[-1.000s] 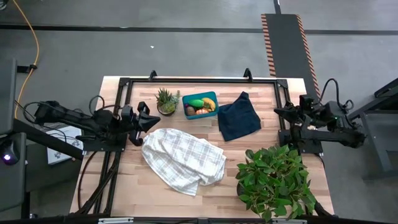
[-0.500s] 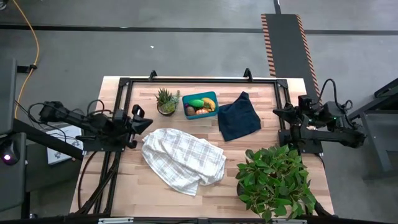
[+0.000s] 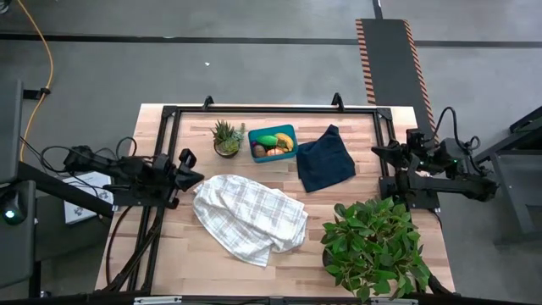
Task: Pick and placing Produce into tupperware
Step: Return to Home Position
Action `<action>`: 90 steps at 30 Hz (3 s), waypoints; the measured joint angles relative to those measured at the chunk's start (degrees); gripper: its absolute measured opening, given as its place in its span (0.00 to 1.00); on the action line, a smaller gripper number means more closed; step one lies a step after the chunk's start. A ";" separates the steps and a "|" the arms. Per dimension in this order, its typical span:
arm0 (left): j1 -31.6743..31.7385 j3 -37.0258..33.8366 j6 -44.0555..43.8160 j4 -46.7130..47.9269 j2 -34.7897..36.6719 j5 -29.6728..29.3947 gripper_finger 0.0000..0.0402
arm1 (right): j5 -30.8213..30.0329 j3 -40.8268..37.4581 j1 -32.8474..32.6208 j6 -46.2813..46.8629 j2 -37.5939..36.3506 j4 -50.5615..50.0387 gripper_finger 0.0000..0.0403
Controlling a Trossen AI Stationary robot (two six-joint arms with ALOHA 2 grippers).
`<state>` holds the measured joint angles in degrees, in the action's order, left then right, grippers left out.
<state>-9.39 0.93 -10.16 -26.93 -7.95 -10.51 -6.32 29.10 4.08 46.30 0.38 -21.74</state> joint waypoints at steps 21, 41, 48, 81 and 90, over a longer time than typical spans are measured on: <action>0.02 0.02 3.00 13.97 7.63 2.93 0.00 | -4.44 0.04 0.01 1.77 0.00 -1.77 0.00; 0.00 0.04 -4.26 27.03 7.59 9.71 0.00 | -6.28 0.04 0.02 3.16 0.00 -4.59 0.00; 0.00 0.04 -4.30 26.94 7.61 13.60 0.00 | -6.26 0.04 0.00 3.20 0.00 -4.70 0.00; 0.00 0.04 -6.68 27.05 7.61 12.44 0.00 | 19.34 5.84 0.02 -24.86 -0.09 14.17 0.00; 0.00 0.04 -6.66 27.05 7.61 12.43 0.00 | 19.87 5.81 0.01 -28.32 -0.13 11.88 0.00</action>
<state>-9.39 0.97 -16.82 0.12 -0.34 1.91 13.55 34.92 4.08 17.98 0.25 -9.86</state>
